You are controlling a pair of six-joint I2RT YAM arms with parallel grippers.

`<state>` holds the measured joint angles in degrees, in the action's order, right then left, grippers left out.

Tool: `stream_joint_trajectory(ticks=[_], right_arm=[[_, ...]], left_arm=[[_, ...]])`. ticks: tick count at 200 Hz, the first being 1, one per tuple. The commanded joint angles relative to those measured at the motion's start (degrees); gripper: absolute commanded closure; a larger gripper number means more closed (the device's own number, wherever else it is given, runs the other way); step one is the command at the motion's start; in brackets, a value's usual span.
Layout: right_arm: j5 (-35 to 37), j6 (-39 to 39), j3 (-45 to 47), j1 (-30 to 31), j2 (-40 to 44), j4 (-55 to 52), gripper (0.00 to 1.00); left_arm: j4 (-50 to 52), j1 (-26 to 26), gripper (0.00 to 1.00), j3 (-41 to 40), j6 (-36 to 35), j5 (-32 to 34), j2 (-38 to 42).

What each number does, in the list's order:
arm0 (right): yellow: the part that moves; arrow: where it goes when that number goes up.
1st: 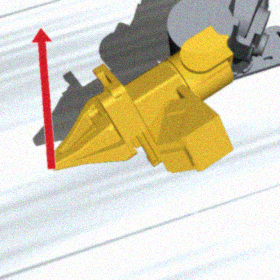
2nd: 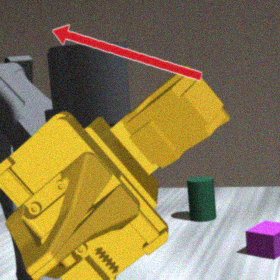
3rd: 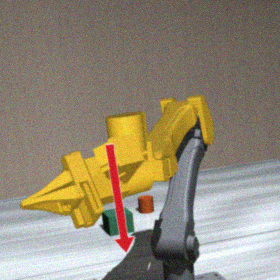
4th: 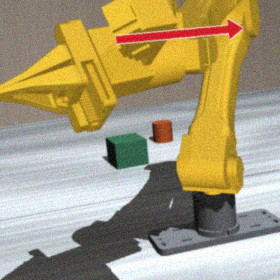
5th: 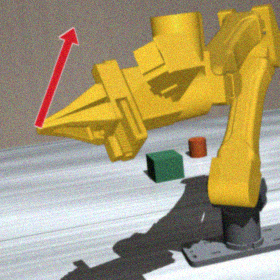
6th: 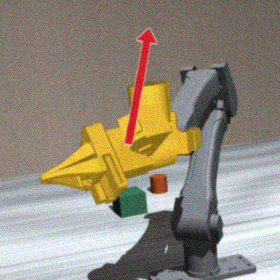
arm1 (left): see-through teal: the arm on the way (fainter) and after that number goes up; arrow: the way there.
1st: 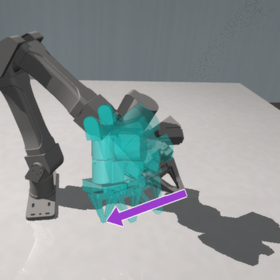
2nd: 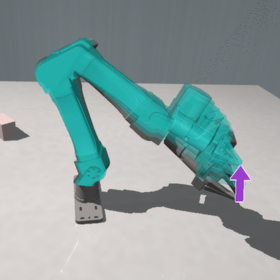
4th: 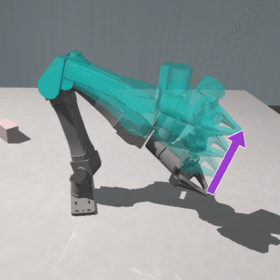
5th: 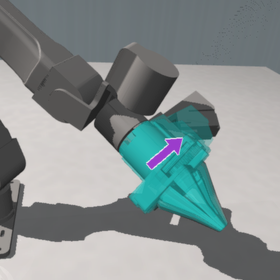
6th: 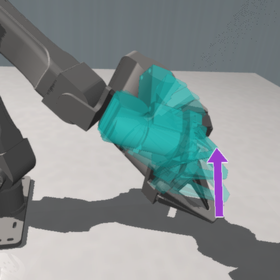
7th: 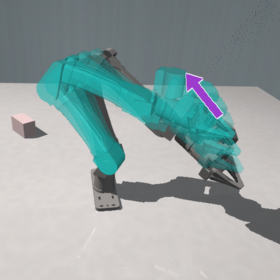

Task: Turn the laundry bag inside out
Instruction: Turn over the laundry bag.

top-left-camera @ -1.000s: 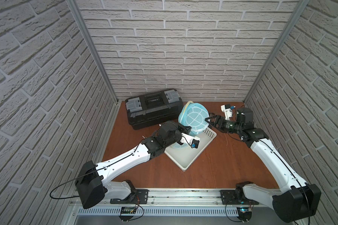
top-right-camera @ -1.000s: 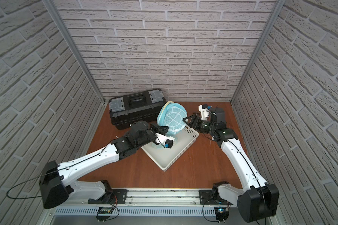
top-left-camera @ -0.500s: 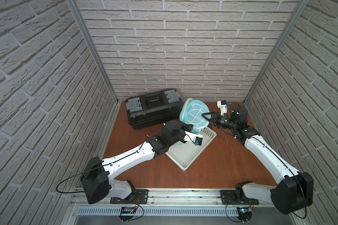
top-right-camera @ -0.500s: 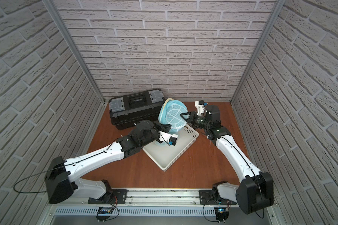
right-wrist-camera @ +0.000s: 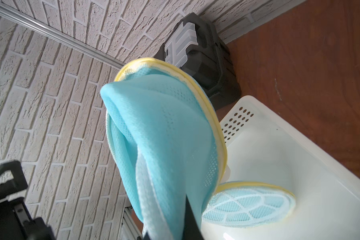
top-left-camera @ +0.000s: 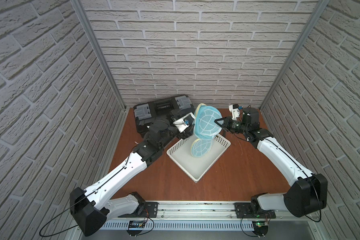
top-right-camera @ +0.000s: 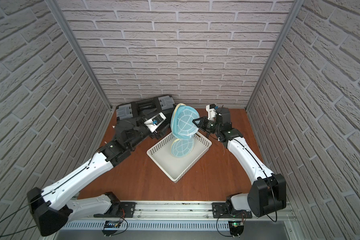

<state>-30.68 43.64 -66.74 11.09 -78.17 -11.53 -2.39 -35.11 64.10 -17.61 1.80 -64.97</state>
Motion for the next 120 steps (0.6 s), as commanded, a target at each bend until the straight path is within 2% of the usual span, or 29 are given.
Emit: stream_joint_trajectory(ticks=[1,22,49,59,71,99,120], right_arm=[[1.83,-5.64,-1.38,0.67,1.31,-3.25,0.97],[2.02,-6.32,-1.37,1.0,1.57,-4.1,0.97],[2.24,-6.53,-1.19,1.39,1.88,-4.35,0.97],[2.29,-6.47,-1.2,1.54,1.97,-4.38,0.97],[2.38,-6.4,-1.29,1.61,1.97,-4.55,0.97],[2.19,-6.24,-1.55,1.99,1.88,-4.73,0.97],[1.94,-6.64,-1.68,2.09,1.8,-4.86,0.97]], left_arm=[[6.85,9.77,0.02,2.78,32.86,-13.53,-0.14],[7.97,13.94,0.07,4.66,46.77,-23.34,-3.74],[2.42,13.81,0.21,4.93,61.05,-30.16,-8.59],[0.97,13.17,0.27,4.96,64.17,-31.6,-10.33],[2.57,11.34,0.32,6.13,63.64,-31.41,-12.07],[14.33,6.92,0.46,11.62,56.02,-26.07,-16.11],[17.77,4.97,0.48,13.5,53.55,-22.7,-17.98]])
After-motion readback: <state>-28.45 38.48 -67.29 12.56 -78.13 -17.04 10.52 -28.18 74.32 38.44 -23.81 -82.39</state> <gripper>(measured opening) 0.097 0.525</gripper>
